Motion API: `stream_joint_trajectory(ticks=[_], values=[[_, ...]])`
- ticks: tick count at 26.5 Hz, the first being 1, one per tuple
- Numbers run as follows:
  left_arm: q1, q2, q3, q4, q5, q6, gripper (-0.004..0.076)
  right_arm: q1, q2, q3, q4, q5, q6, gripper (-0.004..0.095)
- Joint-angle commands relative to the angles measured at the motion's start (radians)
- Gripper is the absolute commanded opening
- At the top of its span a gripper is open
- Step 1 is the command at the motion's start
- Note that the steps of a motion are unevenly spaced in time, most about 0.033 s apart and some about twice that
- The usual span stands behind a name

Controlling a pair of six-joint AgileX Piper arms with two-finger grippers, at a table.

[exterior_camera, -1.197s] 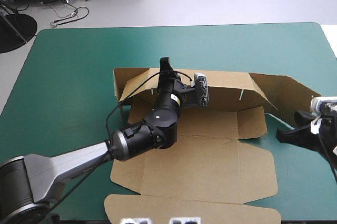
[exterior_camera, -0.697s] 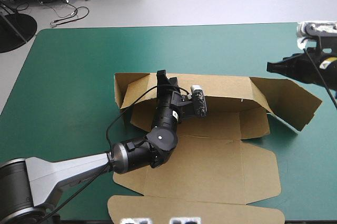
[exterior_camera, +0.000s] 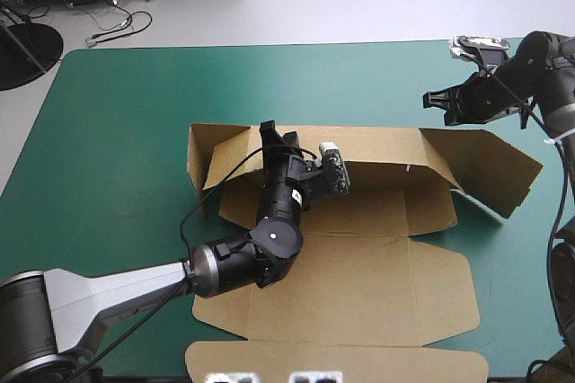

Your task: Fold the box

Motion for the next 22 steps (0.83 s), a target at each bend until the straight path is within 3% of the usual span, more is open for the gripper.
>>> stream_joint_trajectory(ticks=[1, 13, 22], values=[[-0.007, -0.044, -0.02, 0.031, 0.048, -0.042, -0.001, 0.001, -0.046, -0.021, 0.01, 0.009, 0.004, -0.0015], [-0.005, -0.044, -0.02, 0.029, 0.073, -0.095, -0.001, -0.045, -0.12, 0.138, 0.053, 0.01, -0.028, -0.002], [-0.005, -0.044, -0.02, 0.029, 0.061, -0.284, -0.001, -0.147, -0.206, 0.299, 0.096, 0.01, -0.128, -0.002]])
